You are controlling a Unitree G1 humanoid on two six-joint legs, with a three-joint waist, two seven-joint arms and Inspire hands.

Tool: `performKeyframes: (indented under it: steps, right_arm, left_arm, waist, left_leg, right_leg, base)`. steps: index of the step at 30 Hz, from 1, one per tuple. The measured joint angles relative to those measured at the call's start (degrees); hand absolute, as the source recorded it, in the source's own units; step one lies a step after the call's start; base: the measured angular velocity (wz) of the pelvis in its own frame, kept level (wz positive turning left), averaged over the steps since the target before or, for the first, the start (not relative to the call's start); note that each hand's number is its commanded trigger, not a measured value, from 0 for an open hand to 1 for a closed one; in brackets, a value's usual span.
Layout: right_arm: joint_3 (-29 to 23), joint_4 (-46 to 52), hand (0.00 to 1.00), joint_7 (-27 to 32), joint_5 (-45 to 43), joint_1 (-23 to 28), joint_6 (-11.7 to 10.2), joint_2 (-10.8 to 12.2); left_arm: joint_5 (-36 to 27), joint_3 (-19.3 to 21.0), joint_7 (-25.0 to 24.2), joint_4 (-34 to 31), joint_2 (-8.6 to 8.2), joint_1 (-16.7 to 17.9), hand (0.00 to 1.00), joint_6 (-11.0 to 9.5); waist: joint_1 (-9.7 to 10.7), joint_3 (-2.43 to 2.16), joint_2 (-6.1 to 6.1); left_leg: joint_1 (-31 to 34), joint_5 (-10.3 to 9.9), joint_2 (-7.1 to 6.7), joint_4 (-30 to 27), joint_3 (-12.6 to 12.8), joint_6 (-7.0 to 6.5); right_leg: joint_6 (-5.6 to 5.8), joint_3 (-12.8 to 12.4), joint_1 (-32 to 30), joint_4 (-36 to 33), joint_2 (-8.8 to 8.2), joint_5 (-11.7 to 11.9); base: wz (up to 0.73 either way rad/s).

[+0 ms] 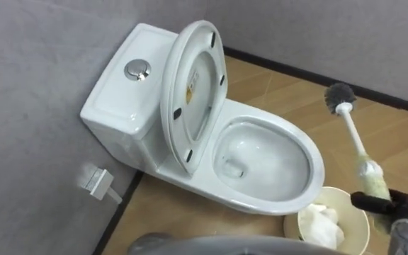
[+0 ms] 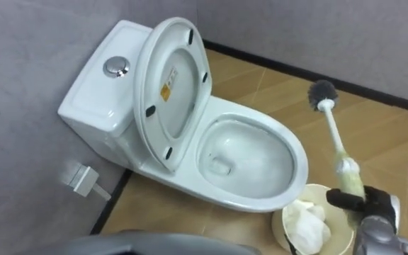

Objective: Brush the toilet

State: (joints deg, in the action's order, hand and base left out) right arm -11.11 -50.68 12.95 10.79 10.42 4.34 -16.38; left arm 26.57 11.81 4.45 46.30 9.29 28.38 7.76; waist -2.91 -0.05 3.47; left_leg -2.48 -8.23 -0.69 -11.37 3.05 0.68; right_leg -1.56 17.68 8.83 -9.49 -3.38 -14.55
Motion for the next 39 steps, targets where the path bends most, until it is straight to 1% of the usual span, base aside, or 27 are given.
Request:
performKeyframes:
  steps: [1, 3, 4, 5, 7, 8, 10, 11, 12, 15, 16, 18, 20, 21, 22, 23, 27, 29, 31, 33, 39]
  right_arm:
    - [0.0, -0.62, 1.0, 0.24, 0.08, 0.11, 0.01, 0.5]
    - [0.01, -2.79, 1.0, 0.43, 0.47, 1.09, 0.02, 1.8]
    - [0.01, -3.3, 1.0, 0.43, 0.47, 1.3, 0.04, 1.98]
    - [0.01, -4.49, 1.0, 0.42, 0.53, 1.76, 0.03, 2.38]
    - [0.07, -5.05, 1.0, 0.39, 1.37, 3.13, 0.14, 3.32]
    - [0.12, -5.64, 1.0, 0.08, 1.86, 3.95, 0.09, 3.96]
    - [0.12, -7.57, 1.0, -0.06, 2.2, 4.23, 0.21, 4.74]
    - [0.13, -8.53, 1.0, -0.07, 2.22, 4.29, 0.47, 5.28]
    - [0.19, -9.49, 1.0, -0.16, 2.42, 4.37, 0.49, 5.66]
    - [0.28, -10.43, 1.0, -0.65, 3.63, 5.09, 0.47, 6.09]
    - [0.28, -11.15, 1.0, -0.65, 3.8, 4.97, 0.46, 6.13]
    - [0.28, -13.66, 1.0, -0.68, 3.93, 4.72, 0.46, 6.31]
    - [0.28, -15.01, 1.0, -1.13, 3.49, 4.71, 0.7, 6.72]
    - [0.28, -15.95, 0.96, -1.43, 3.01, 4.64, 0.74, 7.13]
    - [0.28, -16.16, 0.69, -1.6, 2.83, 4.54, 0.79, 7.31]
    - [0.28, -16.48, 0.0, -1.95, 2.67, 4.49, 0.94, 7.58]
    - [0.29, -17.64, 0.0, -2.48, 2.4, 4.25, 1.89, 7.72]
    - [0.28, -18.16, 0.0, -2.63, 1.76, 4.15, 2.12, 7.72]
    - [0.28, -18.24, 0.0, -3.1, 0.76, 4.09, 2.8, 7.75]
    - [0.27, -18.28, 0.0, -3.23, 0.11, 3.82, 3.25, 7.75]
    - [0.25, -18.4, 0.0, -3.26, 0.09, 3.2, 3.28, 7.76]
  left_arm:
    - [-0.25, 0.01, 0.0, 0.52, -0.01, -0.29, 0.0, 0.19]
    - [-2.29, 0.48, 0.0, 2.35, -0.1, -2.34, 0.0, 0.62]
    - [-2.29, 0.71, 0.0, 2.42, -0.24, -2.82, 0.0, 0.66]
    - [-2.28, 1.4, 0.0, 2.43, -0.68, -3.79, 0.0, 0.64]
    - [-2.25, 1.5, 0.0, 2.43, -0.96, -4.97, 0.0, 0.6]
    - [-2.21, 1.52, 0.0, 2.4, -1.18, -5.86, 0.0, 0.63]
    - [-2.22, 1.52, 0.0, 2.41, -1.47, -6.81, 0.0, 0.64]
    - [-2.23, 1.52, 0.0, 2.44, -1.56, -7.33, 0.0, 0.64]
    - [-2.23, 1.52, 0.0, 2.47, -1.71, -7.75, 0.0, 0.66]
    - [-2.26, 1.52, 0.01, 3.45, -1.84, -9.12, 0.0, 0.53]
    - [-2.25, 1.52, 0.01, 3.93, -1.84, -9.25, 0.0, 0.52]
    - [-2.29, 1.51, 0.01, 6.06, -2.06, -10.05, 0.0, 0.73]
    - [-2.3, 1.51, 0.02, 6.77, -2.07, -10.64, 0.0, 0.9]
    - [-2.3, 1.52, 0.02, 6.89, -2.07, -10.66, 0.0, 0.93]
    - [-2.3, 1.51, 0.02, 7.03, -2.07, -10.66, 0.0, 0.92]
    - [-2.32, 1.48, 0.02, 7.48, -2.1, -10.68, 0.0, 0.94]
    - [-2.34, 1.38, 0.02, 8.98, -2.12, -10.97, 0.0, 1.1]
    - [-2.34, 1.38, 0.02, 9.51, -2.13, -11.03, 0.0, 1.12]
    - [-2.34, 1.38, 0.01, 9.92, -2.14, -11.11, 0.0, 1.18]
    - [-2.34, 1.33, 0.01, 10.67, -2.15, -11.37, 0.0, 1.58]
    - [-2.33, 1.27, 0.01, 11.22, -2.27, -11.18, 0.0, 1.99]
  waist:
    - [0.04, 0.01, -0.03]
    - [0.45, 0.07, -0.28]
    - [0.71, 0.08, -0.36]
    - [1.03, 0.08, -0.51]
    - [1.04, 0.09, -0.54]
    - [1.35, 0.14, -0.75]
    - [1.58, 0.16, -0.9]
    - [1.57, 0.18, -0.97]
    - [1.6, 0.29, -1.14]
    - [2.3, 0.22, -1.48]
    - [2.46, 0.13, -1.59]
    - [2.92, -0.2, -2.16]
    - [3.27, -0.15, -2.37]
    - [3.46, -0.14, -2.48]
    - [3.61, -0.12, -2.52]
    - [4.05, -0.09, -2.6]
    - [4.65, -0.04, -2.58]
    - [4.74, 0.02, -2.65]
    - [5.06, 0.01, -2.66]
    - [5.61, 0.01, -2.68]
    - [5.73, 0.02, -2.72]
  left_leg:
    - [-0.18, -0.04, 0.02, 0.0, 0.02, 0.02]
    - [-0.38, -0.06, -0.01, 0.03, 0.04, 0.02]
    - [-0.39, -0.07, -0.02, 0.04, 0.06, 0.02]
    - [-0.52, -0.09, -0.04, 0.04, 0.17, -0.01]
    - [-0.91, -0.3, 0.07, 0.03, 0.22, 0.09]
    - [-1.15, -0.71, 0.28, -0.06, 0.23, 0.1]
    - [-1.34, -1.62, 0.8, -0.27, 1.03, 0.3]
    - [-1.66, -2.02, 1.07, -0.29, 1.53, 0.44]
    - [-2.15, -2.25, 1.16, -0.25, 1.59, 0.48]
    - [-2.77, -2.91, 1.29, -0.26, 2.45, 0.47]
    - [-2.91, -2.92, 1.28, -0.26, 2.78, 0.47]
    - [-3.31, -3.26, 1.28, -0.27, 3.18, 0.33]
    - [-3.48, -3.28, 1.22, -0.24, 3.31, 0.33]
    - [-3.75, -3.28, 1.23, -0.12, 3.48, 0.33]
    - [-3.96, -3.28, 1.24, -0.01, 3.57, 0.33]
    - [-4.25, -3.28, 1.27, 0.04, 3.99, 0.33]
    - [-5.22, -3.29, 1.37, 0.03, 4.68, 0.33]
    - [-5.28, -3.49, 1.5, 0.01, 4.69, 0.33]
    - [-5.33, -3.67, 1.64, 0.0, 4.7, 0.36]
    - [-5.46, -3.89, 1.77, 0.0, 4.77, 0.37]
    - [-5.75, -3.96, 1.85, -0.01, 4.79, 0.38]
  right_leg:
    - [-0.04, -0.29, 0.16, 0.05, 0.04, -0.03]
    - [-0.13, -0.81, 0.29, -0.01, 0.03, -0.08]
    - [-0.14, -0.99, 0.27, 0.0, 0.03, -0.1]
    - [-0.15, -1.83, 0.27, 0.0, 0.1, -0.13]
    - [-0.2, -3.24, 0.25, -0.05, 0.3, -0.16]
    - [-0.21, -3.86, 0.27, -0.07, 0.52, -0.16]
    - [-0.27, -4.84, 0.14, -0.13, 0.99, -0.13]
    - [-0.32, -5.76, 0.04, -0.18, 1.23, -0.09]
    - [-0.31, -6.73, 0.16, -0.18, 1.32, -0.06]
    - [-0.21, -7.77, 0.27, -0.19, 1.54, -0.02]
    - [-0.18, -8.07, 0.28, -0.19, 1.63, 0.01]
    - [-0.09, -9.01, 0.35, -0.2, 1.69, 0.06]
    - [-0.06, -9.6, 0.35, -0.25, 1.68, 0.08]
    - [-0.06, -9.83, 0.43, -0.28, 1.68, 0.07]
    - [-0.06, -9.92, 0.54, -0.28, 1.68, 0.07]
    - [-0.05, -10.15, 0.71, -0.27, 1.68, 0.07]
    - [-0.05, -11.53, 1.16, -0.29, 1.75, 0.06]
    - [-0.05, -11.93, 1.12, -0.29, 1.72, 0.05]
    - [-0.05, -12.1, 1.12, -0.3, 1.8, 0.06]
    - [-0.05, -12.36, 1.12, -0.31, 1.97, 0.06]
    - [-0.08, -12.98, 1.14, -0.31, 2.38, 0.07]
  base:
    - [-0.12]
    - [-0.03]
    - [0.0]
    - [-0.14]
    - [-0.25]
    - [-0.26]
    - [-0.27]
    - [-0.39]
    - [-0.4]
    - [-0.22]
    - [-0.25]
    - [-0.2]
    - [-0.1]
    - [-0.1]
    - [-0.1]
    - [-0.12]
    - [-0.16]
    - [-0.07]
    - [-0.02]
    - [-0.05]
    - [-0.06]
